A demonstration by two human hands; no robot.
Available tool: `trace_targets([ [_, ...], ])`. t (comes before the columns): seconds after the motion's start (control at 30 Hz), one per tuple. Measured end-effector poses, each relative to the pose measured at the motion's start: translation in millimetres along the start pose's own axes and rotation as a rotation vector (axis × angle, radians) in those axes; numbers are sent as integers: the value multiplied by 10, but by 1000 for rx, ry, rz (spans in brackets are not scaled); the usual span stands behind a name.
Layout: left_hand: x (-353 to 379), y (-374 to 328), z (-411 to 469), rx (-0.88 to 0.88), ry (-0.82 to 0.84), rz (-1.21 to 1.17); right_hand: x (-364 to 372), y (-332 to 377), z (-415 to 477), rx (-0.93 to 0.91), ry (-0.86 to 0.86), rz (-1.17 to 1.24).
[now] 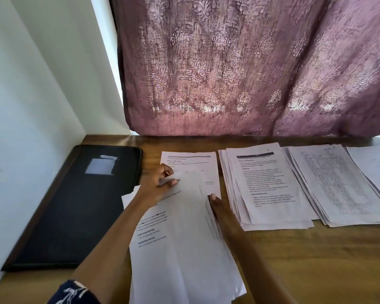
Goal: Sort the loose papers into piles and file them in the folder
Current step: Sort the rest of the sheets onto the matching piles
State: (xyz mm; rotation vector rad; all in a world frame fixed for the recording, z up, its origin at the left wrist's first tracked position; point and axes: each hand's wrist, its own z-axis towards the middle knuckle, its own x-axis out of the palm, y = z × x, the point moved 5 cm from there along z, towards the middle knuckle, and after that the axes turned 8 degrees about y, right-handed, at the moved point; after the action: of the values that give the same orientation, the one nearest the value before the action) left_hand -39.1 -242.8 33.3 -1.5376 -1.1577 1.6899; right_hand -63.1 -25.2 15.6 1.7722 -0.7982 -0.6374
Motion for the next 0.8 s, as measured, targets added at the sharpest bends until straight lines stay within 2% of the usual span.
trace_targets([
  [0.03,21,17,-5,-13,3,-16,42,-25,-56,-3,4,24],
  [0.13,69,63,17,-50,32,-66,169,-43,-109,-70,64,-245],
  [0.17,72,61,32,-70,65,-64,167,-47,-97,-78,37,-257],
  [0.3,-15,86,73,-188,216,61,204,-41,-9,-52,19,-82],
  [0.4,-32,93,72,-193,206,70,19,-6,326,-81,-26,-93],
  [0.43,-33,103,68,-175,190,73,-77,56,499,-114,-67,-184],
  [0.53,-30,116,61,-140,163,75,-351,286,1193,-173,-166,-684],
  [0.67,-57,95,96,-115,140,121,-456,250,1860,-38,-27,-1106],
  [0.73,-91,89,107,-109,118,117,-450,179,1954,-22,-24,-1176],
  [0.8,-115,75,99,-105,110,93,-385,168,1936,-66,-100,-1179],
])
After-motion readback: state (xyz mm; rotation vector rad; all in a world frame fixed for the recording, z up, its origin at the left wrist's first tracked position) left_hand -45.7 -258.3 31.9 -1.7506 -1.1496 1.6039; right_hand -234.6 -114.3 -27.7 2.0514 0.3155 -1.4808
